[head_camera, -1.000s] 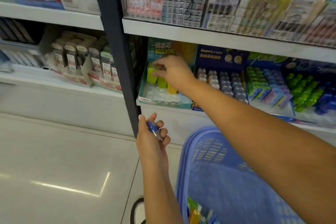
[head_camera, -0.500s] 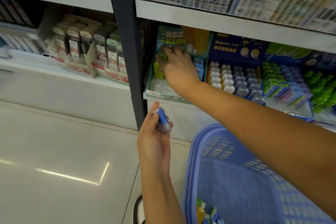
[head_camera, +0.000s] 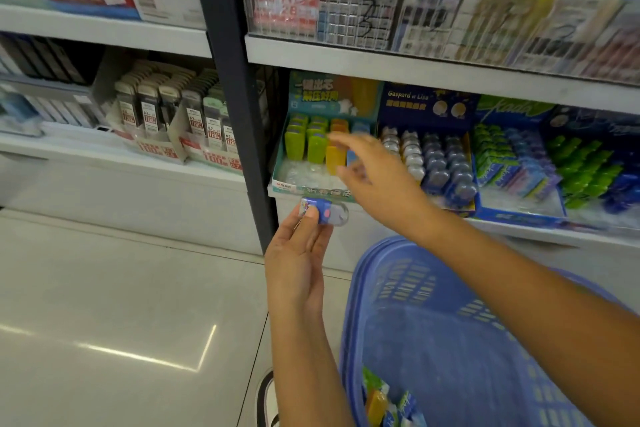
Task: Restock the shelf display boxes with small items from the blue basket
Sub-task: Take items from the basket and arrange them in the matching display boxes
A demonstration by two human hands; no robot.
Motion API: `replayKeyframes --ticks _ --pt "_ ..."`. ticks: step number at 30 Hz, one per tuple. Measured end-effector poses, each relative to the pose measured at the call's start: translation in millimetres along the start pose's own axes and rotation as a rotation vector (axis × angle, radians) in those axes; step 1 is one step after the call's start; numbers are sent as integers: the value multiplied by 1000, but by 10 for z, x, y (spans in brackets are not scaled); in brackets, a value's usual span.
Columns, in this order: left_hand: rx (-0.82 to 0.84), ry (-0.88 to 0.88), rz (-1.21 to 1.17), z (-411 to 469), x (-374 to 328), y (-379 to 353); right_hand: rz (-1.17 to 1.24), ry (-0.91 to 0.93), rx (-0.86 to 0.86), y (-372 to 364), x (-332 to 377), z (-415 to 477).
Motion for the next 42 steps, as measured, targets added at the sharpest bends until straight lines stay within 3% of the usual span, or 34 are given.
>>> replayKeyframes --ticks 3,6,9,12,14,17,20,23,31,35,38,42 --pt "29 1 4 -4 90 -151 477 -300 -99 160 -255 -607" --pt "132 50 101 -54 335 -431 707 -386 -261 281 -391 -1019" --pt "181 73 301 -143 628 -702 714 -366 -444 524 -518 -1230" --pt "162 -142 674 -157 700 -904 578 -329 -536 832 -671 -1277" --pt "152 -342 1015 -158 709 -1051 337 -268 -521 1051 -739 -1209" --pt "213 -542 1507 -119 884 -1222 -79 -167 -364 1208 -783 -979" --pt "242 -531 1718 -50 1063 -1183 -263 -96 -130 1081 -881 -765" --pt "221 -558 1706 -24 1075 -1142 -323 -77 -10 978 -991 -653" --pt "262 -532 1745 -25 1078 -1149 -484 31 0 982 -903 -592" --pt "218 -565 1546 -162 1005 -1133 -430 24 -31 1005 -868 -926" --pt "269 -403 1553 -157 1287 -976 -220 -204 74 753 -1255 -1605" --pt "529 200 2023 -158 2304 -364 -299 -726 801 88 -2056 -2957"
Point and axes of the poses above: each hand's wrist, its own z-axis towards the middle knuckle, its own y-axis out of the back of the hand, x = y × z, the point moved 8 cm from there along z, towards the middle knuckle, and after that the axes turned 7 degrees about y, right-handed, at the moved point
